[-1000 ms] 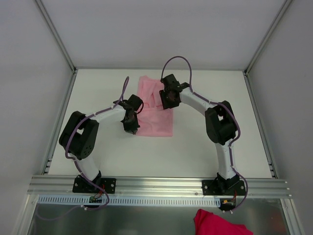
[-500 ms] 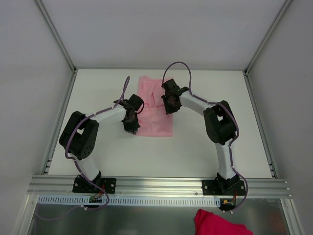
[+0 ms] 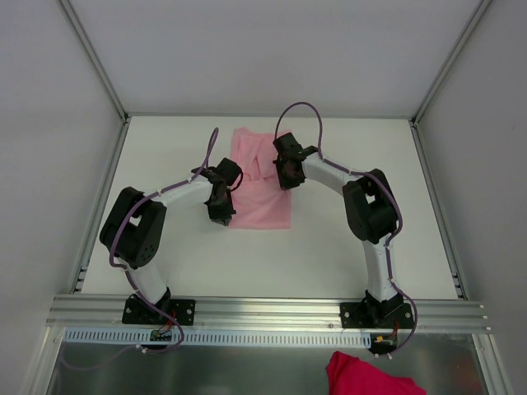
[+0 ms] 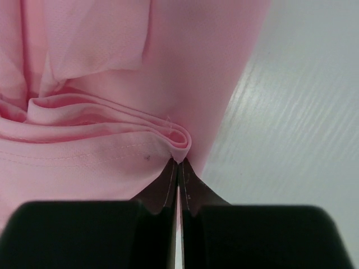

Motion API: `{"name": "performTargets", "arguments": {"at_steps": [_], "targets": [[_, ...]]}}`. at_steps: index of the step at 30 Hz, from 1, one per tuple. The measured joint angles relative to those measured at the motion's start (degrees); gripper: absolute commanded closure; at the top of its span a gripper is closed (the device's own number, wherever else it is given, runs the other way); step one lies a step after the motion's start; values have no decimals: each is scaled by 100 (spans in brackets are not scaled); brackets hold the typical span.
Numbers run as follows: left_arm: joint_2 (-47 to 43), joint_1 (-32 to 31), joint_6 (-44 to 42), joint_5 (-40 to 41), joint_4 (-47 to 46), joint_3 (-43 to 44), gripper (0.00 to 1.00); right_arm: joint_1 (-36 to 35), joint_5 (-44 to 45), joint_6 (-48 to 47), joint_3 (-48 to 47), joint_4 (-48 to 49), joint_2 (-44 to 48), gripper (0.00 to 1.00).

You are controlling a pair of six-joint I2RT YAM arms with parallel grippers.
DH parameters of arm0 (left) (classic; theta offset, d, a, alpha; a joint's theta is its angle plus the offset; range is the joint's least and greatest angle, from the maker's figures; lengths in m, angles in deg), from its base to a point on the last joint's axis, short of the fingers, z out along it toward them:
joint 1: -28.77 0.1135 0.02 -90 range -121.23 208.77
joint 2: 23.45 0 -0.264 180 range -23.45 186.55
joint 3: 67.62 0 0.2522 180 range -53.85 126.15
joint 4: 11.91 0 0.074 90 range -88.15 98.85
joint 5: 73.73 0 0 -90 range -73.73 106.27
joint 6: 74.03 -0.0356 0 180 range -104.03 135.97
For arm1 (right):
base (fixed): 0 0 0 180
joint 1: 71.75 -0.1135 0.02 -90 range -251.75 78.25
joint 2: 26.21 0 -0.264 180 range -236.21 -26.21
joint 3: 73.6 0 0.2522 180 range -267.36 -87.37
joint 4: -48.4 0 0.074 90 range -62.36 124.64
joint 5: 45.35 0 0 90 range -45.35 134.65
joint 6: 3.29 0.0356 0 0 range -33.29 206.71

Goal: Fold and stack the t-shirts
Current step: Fold the folded rectangular tshirt in 1/3 of the way

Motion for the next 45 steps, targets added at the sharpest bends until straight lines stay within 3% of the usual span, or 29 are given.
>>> {"name": "performTargets", "arguments": {"at_steps": [10, 13, 14, 16, 19, 22, 23, 25, 27, 30, 31, 33, 34, 38, 41, 45], "targets": [[-39, -37, 0, 120, 13, 0, 100, -162, 802, -42, -2, 105, 2, 98], [-59, -37, 0, 122, 13, 0, 100, -164, 885, -57, -2, 111, 0, 60], [-61, -37, -2, 125, 17, 0, 100, -164, 920, -83, -2, 111, 0, 38], [-61, -37, -2, 125, 48, 0, 100, -160, 1021, -144, -2, 122, 2, 31], [-63, -35, -2, 125, 70, 0, 100, -160, 1204, -190, 46, 170, 61, 30], [-63, -37, -2, 125, 70, 0, 100, -160, 1290, -205, 302, 225, 374, 46], [-63, -37, -2, 125, 68, 0, 100, -160, 1276, -192, 391, 221, 514, 65], [-63, -37, -2, 122, 63, 0, 100, -160, 1209, -98, 527, 210, 850, 90], [-63, -37, -2, 122, 59, 2, 100, -160, 1056, 48, 636, 201, 1248, 99], [-63, -37, -4, 122, 55, 33, 100, -184, 763, 267, 857, 179, 1930, 99], [-63, -37, -7, 125, 55, 52, 88, -208, 654, 323, 935, 151, 2175, 99], [-63, -37, -33, 140, 61, 114, 76, -304, 496, 398, 1027, 96, 2533, 99], [-68, -37, -35, 179, 57, 162, 62, -385, 424, 433, 1110, 120, 2695, 99], [-81, -33, -162, 310, 66, 516, 35, -704, 79, 595, 1731, 184, 3060, 99], [39, -33, -227, 420, 131, 1137, 30, -868, -146, 728, 2409, 175, 3082, 99], [404, -33, -308, 444, -98, 1749, 34, -1091, -267, 887, 3110, 50, 3088, 99]]}}
